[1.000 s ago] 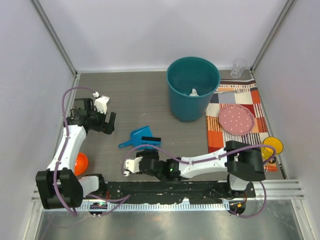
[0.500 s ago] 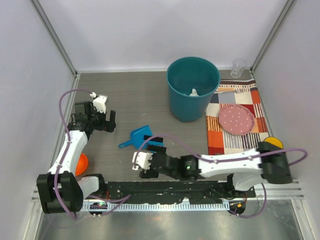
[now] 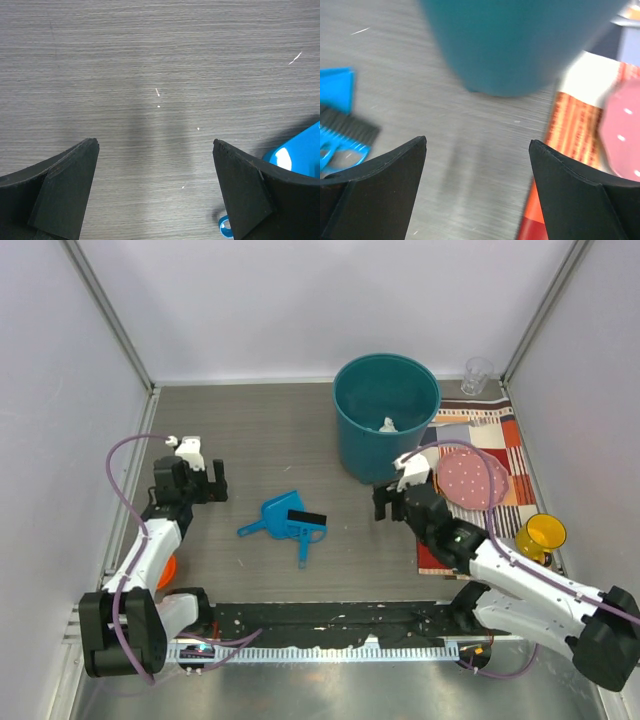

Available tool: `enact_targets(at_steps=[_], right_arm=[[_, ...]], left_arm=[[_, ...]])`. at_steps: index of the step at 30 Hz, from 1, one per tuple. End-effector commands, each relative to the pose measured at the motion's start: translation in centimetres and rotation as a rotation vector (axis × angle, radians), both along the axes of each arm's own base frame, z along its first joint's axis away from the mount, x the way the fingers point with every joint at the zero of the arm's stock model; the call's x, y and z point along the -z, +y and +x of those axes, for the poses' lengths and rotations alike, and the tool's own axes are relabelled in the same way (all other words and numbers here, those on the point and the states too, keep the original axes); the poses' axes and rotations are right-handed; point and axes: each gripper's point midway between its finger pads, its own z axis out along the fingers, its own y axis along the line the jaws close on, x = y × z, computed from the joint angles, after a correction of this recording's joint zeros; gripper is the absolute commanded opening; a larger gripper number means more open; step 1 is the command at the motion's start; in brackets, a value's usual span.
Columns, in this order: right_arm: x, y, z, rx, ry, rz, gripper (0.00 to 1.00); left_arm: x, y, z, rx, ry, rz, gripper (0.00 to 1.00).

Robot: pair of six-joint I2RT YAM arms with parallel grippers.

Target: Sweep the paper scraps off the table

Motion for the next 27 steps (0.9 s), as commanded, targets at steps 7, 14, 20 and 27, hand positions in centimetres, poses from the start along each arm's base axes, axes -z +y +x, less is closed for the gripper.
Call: enact_targets(at_steps=[7, 14, 20, 27], right_arm=[[0.8, -12.3, 4.0, 0.559, -0.077, 0.124, 0.89], [1.6, -18.4, 3.1, 0.758, -0.159, 0.127, 0.89], [1.3, -20.0, 2.8, 0.798, -0.194, 0.148, 0.89], [1.9, -20.2, 3.1, 0.804, -0.169, 0.117, 0.89]], left_arm=[[-0.9, 0.6, 1.4, -0.029, -0.134, 0.01, 1.0], [-0.4, 1.5, 1.5, -0.072, -0.121, 0.04, 0.99], [-0.3, 1.9, 1.5, -0.088, -0.126, 0.051, 1.0], [-0.2, 1.7, 1.4, -0.081, -0.125, 0.049, 1.0]])
